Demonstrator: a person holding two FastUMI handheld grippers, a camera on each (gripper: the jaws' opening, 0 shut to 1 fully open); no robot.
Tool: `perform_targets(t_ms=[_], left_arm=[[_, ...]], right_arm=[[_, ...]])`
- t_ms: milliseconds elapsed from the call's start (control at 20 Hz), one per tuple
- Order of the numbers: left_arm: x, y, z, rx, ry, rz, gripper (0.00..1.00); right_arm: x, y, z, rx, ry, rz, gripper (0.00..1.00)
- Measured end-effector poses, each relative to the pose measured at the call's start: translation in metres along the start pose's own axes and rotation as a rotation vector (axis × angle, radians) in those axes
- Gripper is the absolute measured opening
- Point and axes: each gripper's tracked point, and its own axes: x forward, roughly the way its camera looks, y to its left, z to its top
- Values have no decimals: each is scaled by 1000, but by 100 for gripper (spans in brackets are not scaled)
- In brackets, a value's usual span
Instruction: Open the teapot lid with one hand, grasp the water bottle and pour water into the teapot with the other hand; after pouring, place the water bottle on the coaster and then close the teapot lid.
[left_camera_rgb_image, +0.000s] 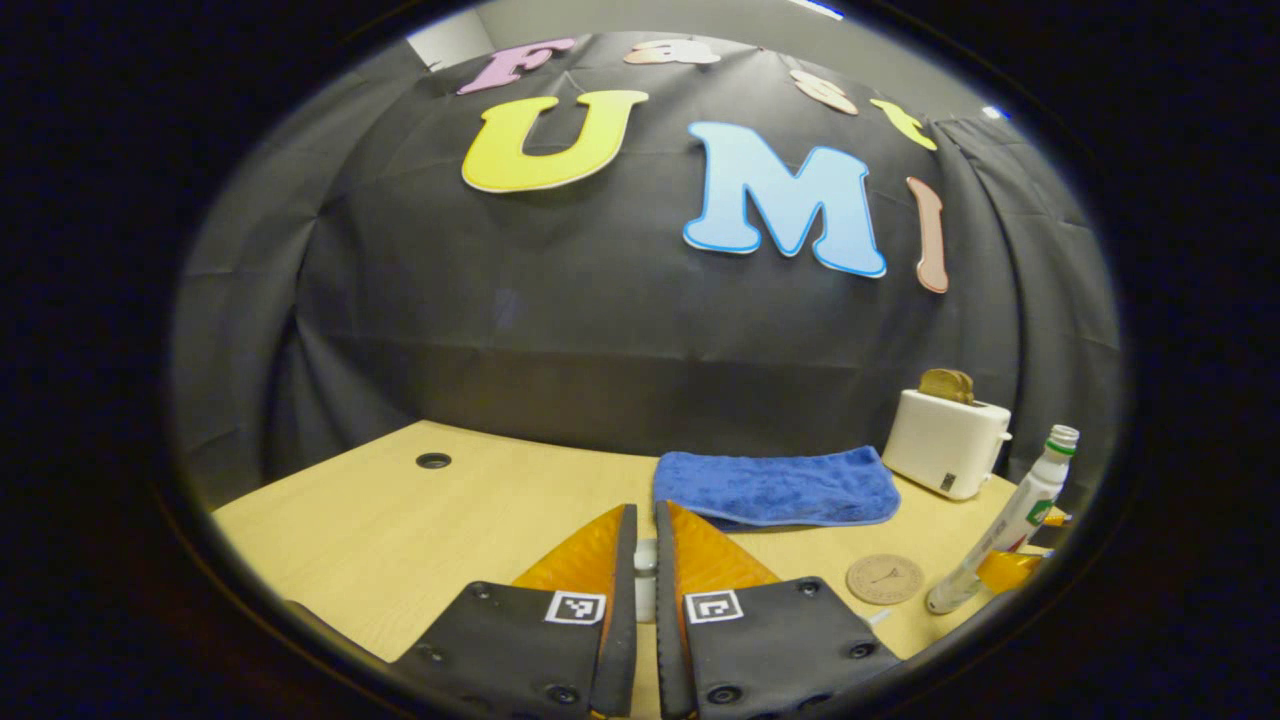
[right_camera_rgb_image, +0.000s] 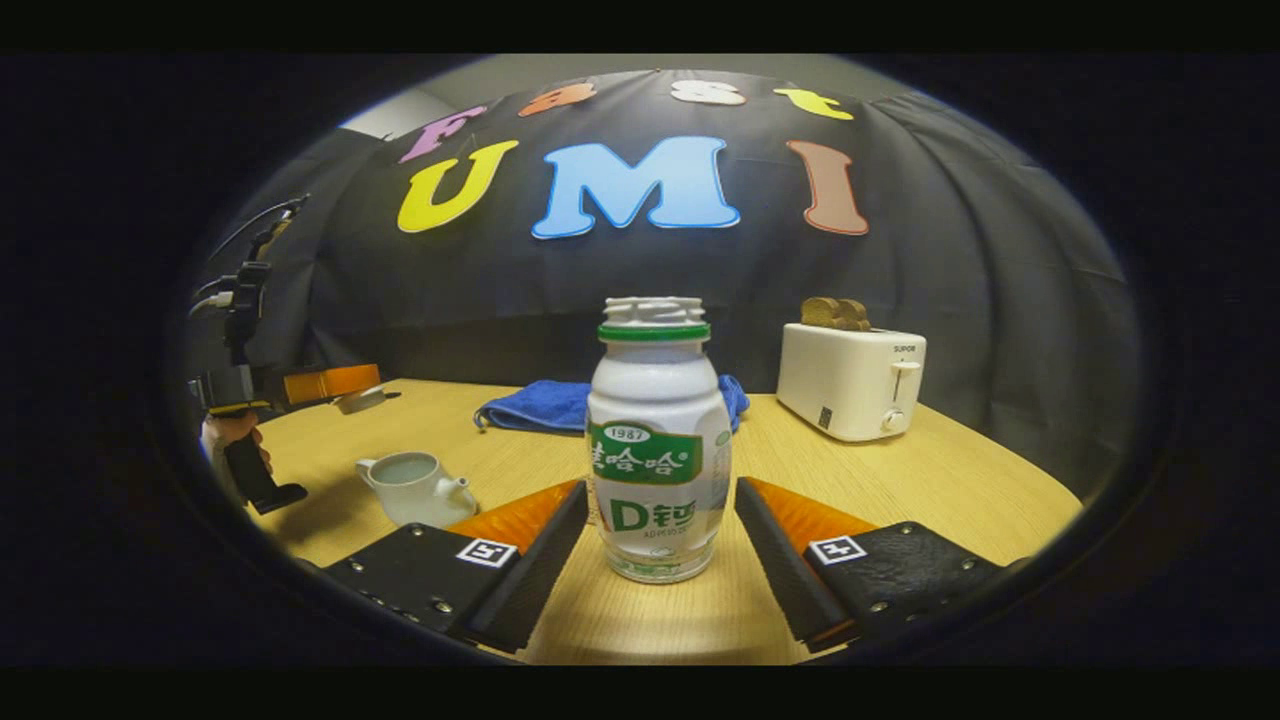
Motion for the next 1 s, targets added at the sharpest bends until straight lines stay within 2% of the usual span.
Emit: perform_targets(t_ms=[100,200,250,300,550,650,700,1000], left_arm=[[2,7,-5,-11,6,12,19],[4,10,-12,-9,20,20,19],[5,11,-15,-4,28,21,15],[4,11,-15,-5,30,22,19],[3,22,-14,-10,22,43,19],[3,26,-13,-11,18,53,15],[2,30,-13,-7,15,60,19],[2,43,-16,-3,25,87,19]], right_arm=[[1,2,-2,-23,5,-2,80],[0,1,-2,-51,8,-6,80],[0,1,-2,-64,9,-8,80],[0,1,-2,-73,9,-7,78],[-5,-1,5,-200,-3,-57,76],[-6,-1,12,-292,-17,-91,76],[-5,-3,15,-358,-24,-114,76],[3,-2,36,-768,-73,-208,76]])
